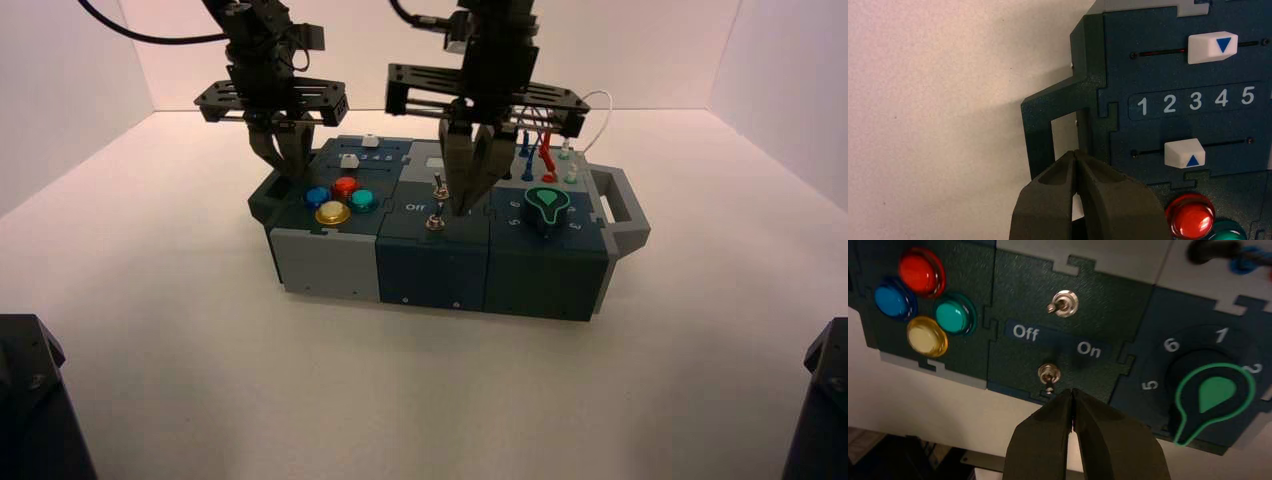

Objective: Flip the bottom switch off with the right gripper.

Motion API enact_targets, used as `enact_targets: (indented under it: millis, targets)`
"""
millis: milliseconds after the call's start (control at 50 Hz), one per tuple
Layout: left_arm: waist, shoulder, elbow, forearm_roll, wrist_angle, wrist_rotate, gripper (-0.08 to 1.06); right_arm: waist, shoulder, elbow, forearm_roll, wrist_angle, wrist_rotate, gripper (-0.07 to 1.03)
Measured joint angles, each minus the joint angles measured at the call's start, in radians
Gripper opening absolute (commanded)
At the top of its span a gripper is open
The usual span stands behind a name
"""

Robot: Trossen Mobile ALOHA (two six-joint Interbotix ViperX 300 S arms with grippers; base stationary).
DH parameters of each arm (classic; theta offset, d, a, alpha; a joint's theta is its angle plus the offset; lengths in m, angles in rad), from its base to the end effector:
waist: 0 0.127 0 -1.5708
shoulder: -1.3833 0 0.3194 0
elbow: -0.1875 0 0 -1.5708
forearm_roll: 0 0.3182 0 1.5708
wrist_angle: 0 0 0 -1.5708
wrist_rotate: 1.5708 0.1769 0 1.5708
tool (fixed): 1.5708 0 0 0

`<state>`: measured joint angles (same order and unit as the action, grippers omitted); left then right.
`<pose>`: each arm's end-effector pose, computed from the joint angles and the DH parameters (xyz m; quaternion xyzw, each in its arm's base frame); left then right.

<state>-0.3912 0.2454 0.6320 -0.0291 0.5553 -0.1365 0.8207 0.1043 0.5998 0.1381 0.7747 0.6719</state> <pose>0.3334 -0.1404 -0.0030 0.0628 0.6552 -0.0998 0.7462 0.2271 0.2687 0.0517 0.0290 0.7056 0.0674 0.7048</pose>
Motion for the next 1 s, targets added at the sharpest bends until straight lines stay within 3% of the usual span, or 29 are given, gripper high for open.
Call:
enact_targets:
  millis: [720, 1000]
  targets:
    - [0.000, 0.000, 0.002, 0.000, 0.000, -0.002, -0.03, 0.028, 0.032, -0.038, -0.005, 0.020, 0.008, -0.02]
    - [-0.002, 0.000, 0.000, 0.000, 0.000, -0.002, -0.03, 0.025, -0.005, 0.014, -0.008, 0.018, 0.008, -0.02]
